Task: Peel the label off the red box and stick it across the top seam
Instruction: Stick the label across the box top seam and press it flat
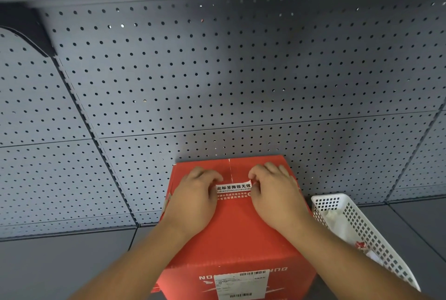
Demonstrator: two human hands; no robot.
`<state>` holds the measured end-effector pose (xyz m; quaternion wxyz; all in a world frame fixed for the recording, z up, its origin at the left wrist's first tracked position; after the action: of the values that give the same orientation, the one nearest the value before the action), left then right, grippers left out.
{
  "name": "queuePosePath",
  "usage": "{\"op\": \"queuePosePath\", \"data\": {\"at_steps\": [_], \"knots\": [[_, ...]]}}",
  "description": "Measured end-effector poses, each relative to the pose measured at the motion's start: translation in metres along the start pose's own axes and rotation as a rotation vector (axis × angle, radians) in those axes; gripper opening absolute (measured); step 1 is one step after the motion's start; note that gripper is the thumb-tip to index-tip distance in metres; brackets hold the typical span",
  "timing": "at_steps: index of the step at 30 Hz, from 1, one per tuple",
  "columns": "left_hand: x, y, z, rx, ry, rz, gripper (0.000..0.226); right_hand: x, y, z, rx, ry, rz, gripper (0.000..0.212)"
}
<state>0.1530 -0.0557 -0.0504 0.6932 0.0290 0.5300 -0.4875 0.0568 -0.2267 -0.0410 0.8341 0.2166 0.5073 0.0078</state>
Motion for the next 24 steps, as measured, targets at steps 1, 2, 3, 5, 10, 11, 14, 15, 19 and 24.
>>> {"op": "queuePosePath", "data": {"at_steps": [1, 2, 3, 5, 10, 11, 14, 15, 19, 24], "knots": [[-0.001, -0.004, -0.001, 0.054, -0.013, -0.013, 0.026, -0.001, 0.003, -0.001, -0.052, -0.009, -0.011, 0.025], [-0.002, -0.008, -0.002, 0.105, -0.004, -0.022, 0.027, -0.002, 0.006, -0.003, -0.108, 0.002, -0.025, 0.033], [-0.002, -0.012, -0.003, 0.145, 0.039, -0.016, 0.031, -0.003, 0.010, -0.005, -0.160, 0.034, -0.042, 0.041], [0.000, -0.015, -0.005, 0.180, 0.199, 0.060, 0.045, -0.001, 0.013, -0.010, -0.220, 0.147, -0.088, 0.050], [0.001, -0.004, -0.006, 0.226, 0.419, 0.179, 0.065, -0.002, -0.003, -0.022, -0.200, 0.448, -0.178, 0.065], [0.001, -0.003, -0.008, 0.240, 0.434, 0.196, 0.068, -0.004, -0.005, -0.024, -0.191, 0.462, -0.190, 0.067], [0.001, -0.001, -0.013, 0.235, 0.387, 0.232, 0.080, -0.006, -0.006, -0.028, -0.164, 0.452, -0.217, 0.071], [-0.001, -0.001, -0.015, 0.225, 0.328, 0.226, 0.078, -0.006, -0.005, -0.028, -0.153, 0.435, -0.221, 0.072], [-0.006, 0.001, -0.021, 0.146, 0.155, 0.260, 0.066, -0.007, -0.002, -0.030, -0.105, 0.354, -0.215, 0.077], [-0.013, -0.009, -0.024, 0.172, 0.120, 0.243, 0.052, -0.009, -0.003, -0.030, -0.151, 0.312, -0.191, 0.078]]}}
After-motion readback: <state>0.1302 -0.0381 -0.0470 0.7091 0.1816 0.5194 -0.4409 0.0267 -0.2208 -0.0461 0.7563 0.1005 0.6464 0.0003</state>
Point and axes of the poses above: each hand's wrist, its own z-axis towards the middle knuckle, its own x-axis out of the palm, y = z × x, the point moved 3 cm from there along z, towards the middle knuckle
